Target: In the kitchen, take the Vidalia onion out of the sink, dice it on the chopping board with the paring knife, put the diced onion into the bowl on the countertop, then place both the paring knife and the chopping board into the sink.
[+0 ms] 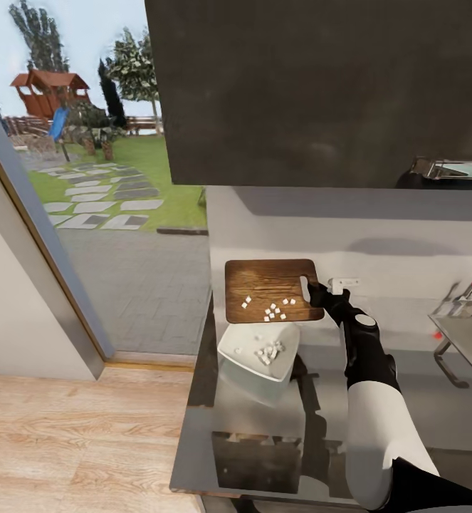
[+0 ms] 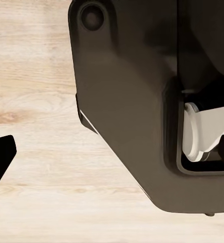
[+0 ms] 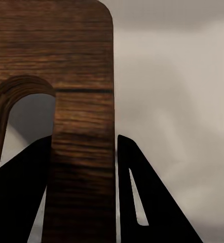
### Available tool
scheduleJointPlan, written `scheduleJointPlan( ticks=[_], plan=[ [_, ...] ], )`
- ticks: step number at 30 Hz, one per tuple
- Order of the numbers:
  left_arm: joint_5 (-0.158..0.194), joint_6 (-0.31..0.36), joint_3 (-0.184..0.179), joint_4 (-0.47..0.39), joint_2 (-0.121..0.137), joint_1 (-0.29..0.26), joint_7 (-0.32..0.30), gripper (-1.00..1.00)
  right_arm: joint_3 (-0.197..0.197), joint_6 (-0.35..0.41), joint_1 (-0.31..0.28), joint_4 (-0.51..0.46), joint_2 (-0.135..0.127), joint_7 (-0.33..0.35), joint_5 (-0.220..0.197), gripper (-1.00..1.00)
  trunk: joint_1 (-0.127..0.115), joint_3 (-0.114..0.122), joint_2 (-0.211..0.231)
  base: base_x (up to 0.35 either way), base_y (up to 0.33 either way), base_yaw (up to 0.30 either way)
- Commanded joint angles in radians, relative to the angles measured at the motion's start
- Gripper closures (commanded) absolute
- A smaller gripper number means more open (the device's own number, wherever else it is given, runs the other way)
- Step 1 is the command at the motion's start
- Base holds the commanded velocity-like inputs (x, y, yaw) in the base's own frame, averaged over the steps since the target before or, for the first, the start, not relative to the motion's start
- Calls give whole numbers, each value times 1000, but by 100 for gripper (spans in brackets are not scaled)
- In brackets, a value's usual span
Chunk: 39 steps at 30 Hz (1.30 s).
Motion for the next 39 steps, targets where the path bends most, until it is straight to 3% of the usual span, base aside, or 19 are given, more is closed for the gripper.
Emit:
scheduleJointPlan(
  ticks=[1, 8, 14, 39],
  plan=[
    [7, 2, -5, -2, 1, 0, 8, -100, -5, 3, -1, -2, 2, 8, 6, 100, 1, -2, -2, 0, 69, 0],
    [7, 2, -5, -2, 1, 0, 8, -100, -5, -3, -1, -2, 2, 8, 6, 100, 1, -2, -2, 0, 18, 0],
    [6, 2, -5, -2, 1, 0, 8, -100, -5, -70, -1, 5, 2, 8, 6, 100, 1, -2, -2, 0, 0, 0],
    [7, 2, -5, -1, 1, 0, 8, -100, -5, -76, -1, 20, 2, 8, 8, 100, 1, -2, -2, 0, 14, 0]
  ],
)
